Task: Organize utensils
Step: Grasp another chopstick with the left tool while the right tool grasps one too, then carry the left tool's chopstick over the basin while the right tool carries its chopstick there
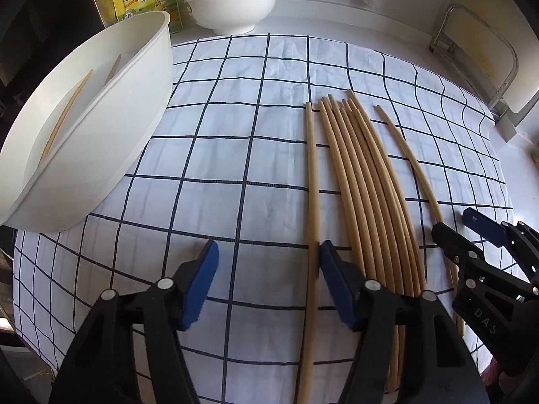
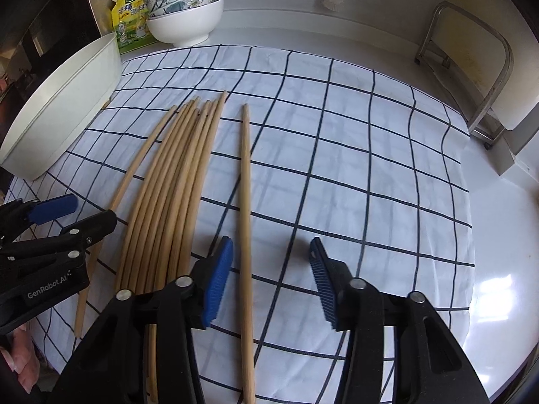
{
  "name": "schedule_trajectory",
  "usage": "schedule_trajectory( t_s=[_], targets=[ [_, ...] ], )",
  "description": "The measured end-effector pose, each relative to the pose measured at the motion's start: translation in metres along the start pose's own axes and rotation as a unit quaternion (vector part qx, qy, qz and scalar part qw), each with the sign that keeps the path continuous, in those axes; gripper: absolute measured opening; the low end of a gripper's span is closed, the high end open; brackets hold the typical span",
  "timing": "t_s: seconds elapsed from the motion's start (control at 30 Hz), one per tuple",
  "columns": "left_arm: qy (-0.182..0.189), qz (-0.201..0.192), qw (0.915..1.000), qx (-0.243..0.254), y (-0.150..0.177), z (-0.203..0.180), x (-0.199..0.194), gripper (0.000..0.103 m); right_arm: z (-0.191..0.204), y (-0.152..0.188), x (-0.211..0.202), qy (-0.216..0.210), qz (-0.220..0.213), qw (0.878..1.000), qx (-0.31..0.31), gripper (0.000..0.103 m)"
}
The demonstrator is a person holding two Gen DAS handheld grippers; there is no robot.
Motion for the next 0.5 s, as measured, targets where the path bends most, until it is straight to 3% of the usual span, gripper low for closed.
schedule_trajectory(
  t_s=[0.03,0.07,0.13,0.17,0.5],
  targets=[
    [0.003,0.001,1.0,0.002,-0.001,0.0,-0.001,0.042,0.002,0.0,0.0,0.001,-0.001,1.0,-0.005,0.031],
    [0.006,0.002,1.0,0.004,-0.001,0.0,-0.002,0.03,0.004,0.0,-0.001,-0.002,-0.002,1.0,-0.009,0.019],
    [0.02,0.005,0.9998,0.004,-0.003,0.001,-0.002,0.016,0.007,0.001,-0.001,-0.004,-0.001,1.0,-0.009,0.006],
    [0.027,0.008,0.9996,0.003,-0.004,0.002,-0.001,0.01,0.008,0.0,-0.001,-0.007,0.0,1.0,-0.007,0.006],
    [0.059,0.004,0.9982,-0.008,-0.009,0.021,-0.023,0.007,0.017,-0.008,-0.028,-0.041,-0.002,0.999,0.028,0.006]
  ],
)
Point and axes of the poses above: each gripper's, at about its wrist camera, not at the fingertips, and x roughly the way its jaws point, z to its left, y to its underside, the point moved 4 cm from there along x, roughly the way its jaws point, and after that the axes turned 2 degrees about x, right-handed, at the moved point
